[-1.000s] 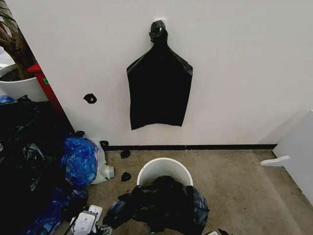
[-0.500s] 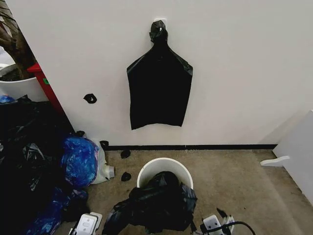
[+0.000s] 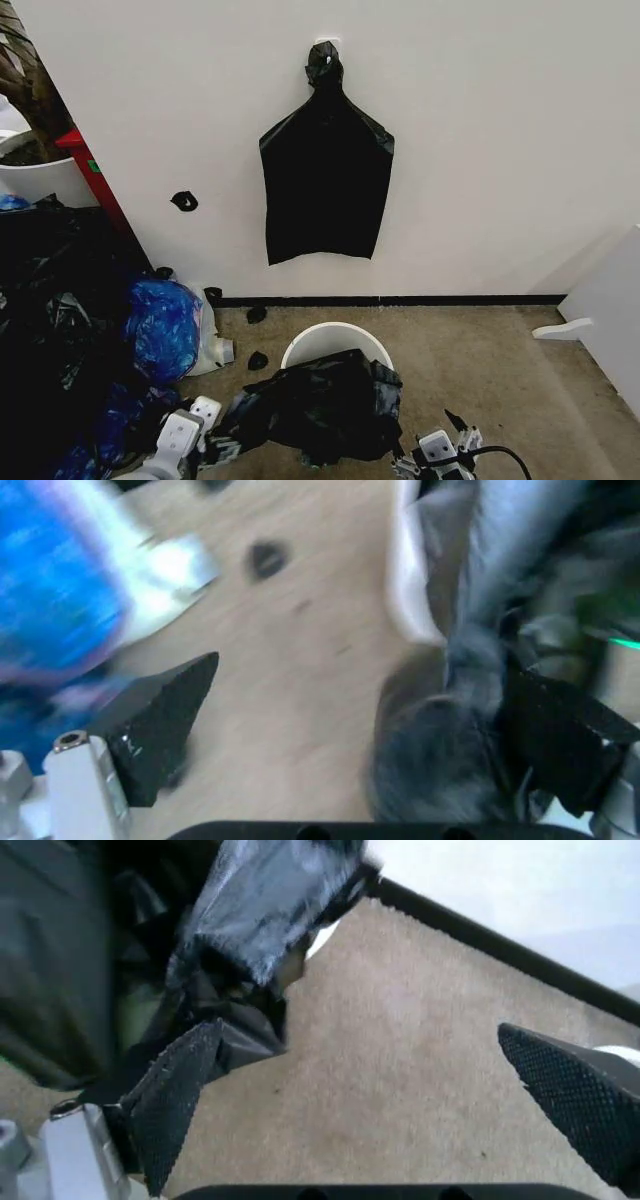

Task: Place the garbage bag over the trash bin.

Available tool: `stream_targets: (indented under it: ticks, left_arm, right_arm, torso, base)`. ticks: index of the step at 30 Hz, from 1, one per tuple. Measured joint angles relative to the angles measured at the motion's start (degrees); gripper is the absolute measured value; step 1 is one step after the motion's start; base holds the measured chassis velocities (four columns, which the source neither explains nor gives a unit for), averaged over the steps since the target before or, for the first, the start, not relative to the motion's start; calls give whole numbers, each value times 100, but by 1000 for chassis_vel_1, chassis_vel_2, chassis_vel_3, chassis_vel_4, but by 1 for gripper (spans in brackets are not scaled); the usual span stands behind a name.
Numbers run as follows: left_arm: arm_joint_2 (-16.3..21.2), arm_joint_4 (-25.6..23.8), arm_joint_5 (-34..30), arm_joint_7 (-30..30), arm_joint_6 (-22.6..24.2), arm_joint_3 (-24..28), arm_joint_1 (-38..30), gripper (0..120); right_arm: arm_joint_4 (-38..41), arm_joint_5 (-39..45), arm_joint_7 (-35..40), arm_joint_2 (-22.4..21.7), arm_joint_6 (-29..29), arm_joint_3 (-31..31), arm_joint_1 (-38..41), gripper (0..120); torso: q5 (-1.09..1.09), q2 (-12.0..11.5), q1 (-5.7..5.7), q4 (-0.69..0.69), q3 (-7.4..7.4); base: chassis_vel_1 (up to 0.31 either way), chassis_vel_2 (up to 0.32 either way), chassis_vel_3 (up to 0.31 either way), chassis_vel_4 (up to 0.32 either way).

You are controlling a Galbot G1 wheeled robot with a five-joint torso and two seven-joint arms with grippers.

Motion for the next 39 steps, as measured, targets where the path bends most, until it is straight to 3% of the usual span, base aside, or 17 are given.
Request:
stream_targets:
  ticks: [2,8,17,22,25,28,30,31,33,35,39]
  left_arm:
    - [130,0,261,596,-500,45,21,100]
    - [358,0,624,1425,-1116,-16,142,100]
    - [812,0,629,2284,-1357,-119,154,100]
    - [1276,23,1088,3482,-1719,-347,116,100]
    - [1373,107,1231,3734,-1853,-406,85,100]
    - [1502,684,1432,4495,-2556,-579,8,100]
    - [1365,1545,1413,6059,-3638,-870,-5,100]
    - [1261,1888,1334,6818,-3942,-1052,-9,100]
    - [1223,2000,1317,7074,-4034,-1120,-11,100]
    - [1050,2405,1209,7905,-4380,-1411,21,100]
    - [667,2476,594,7784,-4452,-1767,205,100]
  right_arm:
    - [0,35,3,57,-9,-33,41,100]
    - [0,71,-2,180,-8,-101,95,100]
    - [-1,7,-46,371,65,-120,95,100]
    - [-1,-182,-53,439,185,-118,20,100]
    - [-1,-286,-72,445,252,-115,18,100]
    - [-22,-619,-163,472,584,-107,-2,100]
    - [-104,-795,-275,479,913,-103,-39,100]
    - [-122,-846,-314,473,982,-102,-45,100]
    - [-127,-859,-325,470,1002,-101,-45,100]
    - [-132,-899,-378,435,1085,-92,-39,100]
    - [-151,-980,-596,355,1421,-28,30,100]
  torso:
    - [0,0,0,1,0]
    - [0,0,0,1,0]
    - [-1,0,0,2,0]
    - [0,0,0,0,0]
    - [3,0,0,-1,0]
    - [0,0,0,0,0]
    - [0,0,0,0,0]
    - [-2,0,0,0,0]
    - [-2,0,0,0,0]
    - [-2,-1,0,1,0]
    - [0,-1,0,1,0]
  base:
    - [0,0,0,0]
    - [0,0,0,0]
    - [0,0,0,0]
    - [0,0,0,0]
    - [0,0,0,0]
    - [0,0,0,0]
    - [0,0,0,0]
    - [0,0,0,0]
    - [0,0,0,0]
    - [0,0,0,0]
    - [0,0,0,0]
